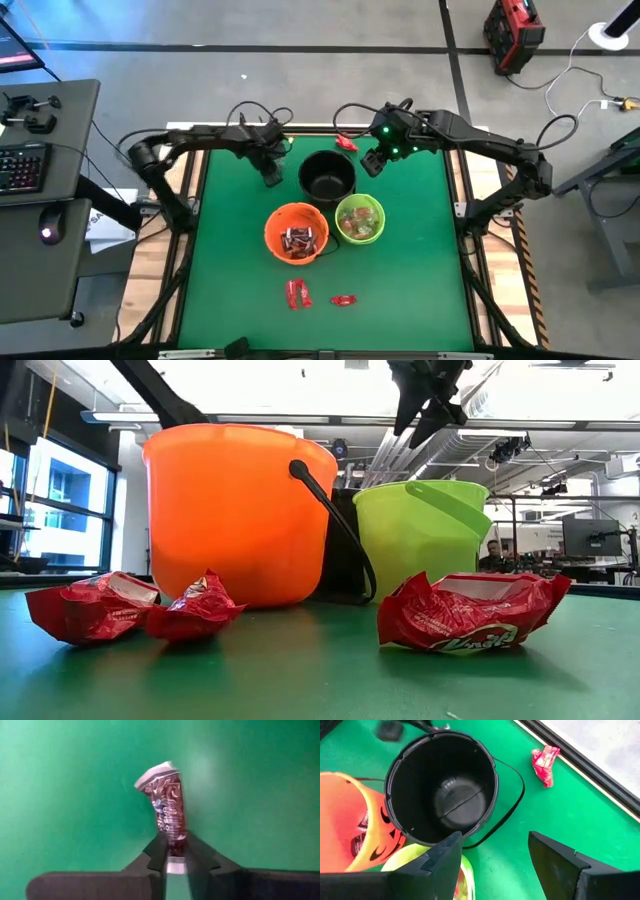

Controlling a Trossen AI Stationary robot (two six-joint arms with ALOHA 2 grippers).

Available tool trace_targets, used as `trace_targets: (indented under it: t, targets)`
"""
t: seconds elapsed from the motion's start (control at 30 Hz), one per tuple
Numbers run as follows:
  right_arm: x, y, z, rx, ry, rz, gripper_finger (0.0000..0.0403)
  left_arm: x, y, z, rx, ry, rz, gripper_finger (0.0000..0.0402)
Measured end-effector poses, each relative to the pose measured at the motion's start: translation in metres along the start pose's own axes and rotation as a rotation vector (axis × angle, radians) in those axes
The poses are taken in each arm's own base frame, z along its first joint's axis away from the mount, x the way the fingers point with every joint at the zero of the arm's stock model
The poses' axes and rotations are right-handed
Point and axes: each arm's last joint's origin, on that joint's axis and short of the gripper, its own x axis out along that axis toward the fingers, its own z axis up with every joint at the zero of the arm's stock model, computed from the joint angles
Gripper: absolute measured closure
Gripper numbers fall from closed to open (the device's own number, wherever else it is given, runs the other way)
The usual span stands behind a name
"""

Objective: Sort candy by brand, put in halloween buckets
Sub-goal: Put the brown chocolate bar into orange bucket, then put the red chocolate bar into black bucket

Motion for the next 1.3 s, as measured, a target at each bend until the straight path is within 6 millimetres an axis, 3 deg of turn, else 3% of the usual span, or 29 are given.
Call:
trace_targets:
  t: [0.17, 0.27, 0.37, 0.47, 0.73, 0.9, 1.1, 1.3]
  targets:
    - [0.000, -0.002, -0.004, -0.085, 0.038, -0.016, 0.0183, -0.069, -0.003, -0.009, 0.049, -0.177, -0.013, 0.0401]
    - [0.000, -0.004, -0.008, -0.146, 0.081, -0.031, 0.0183, -0.104, -0.008, -0.018, 0.047, -0.304, -0.073, 0.0399]
    - [-0.001, -0.006, -0.013, -0.179, 0.135, -0.050, 0.0183, -0.138, -0.025, -0.026, 0.081, -0.446, -0.142, 0.0398]
    - [-0.002, -0.009, -0.018, -0.196, 0.198, -0.081, 0.0183, -0.154, -0.055, -0.033, 0.185, -0.498, -0.178, 0.0398]
    - [-0.003, -0.011, -0.023, -0.304, 0.253, -0.093, 0.0183, -0.160, -0.157, -0.043, 0.403, -0.562, -0.375, 0.0400]
    - [-0.003, -0.011, -0.023, -0.386, 0.259, -0.073, 0.0183, -0.156, -0.201, -0.048, 0.416, -0.590, -0.453, 0.0401]
    - [-0.004, -0.008, -0.025, -0.368, 0.284, 0.022, 0.0183, -0.145, -0.210, -0.055, 0.315, -0.497, -0.405, 0.0376]
    - [-0.005, 0.002, -0.031, -0.372, 0.322, 0.086, 0.0183, -0.141, -0.204, -0.056, 0.301, -0.444, -0.371, 0.0284]
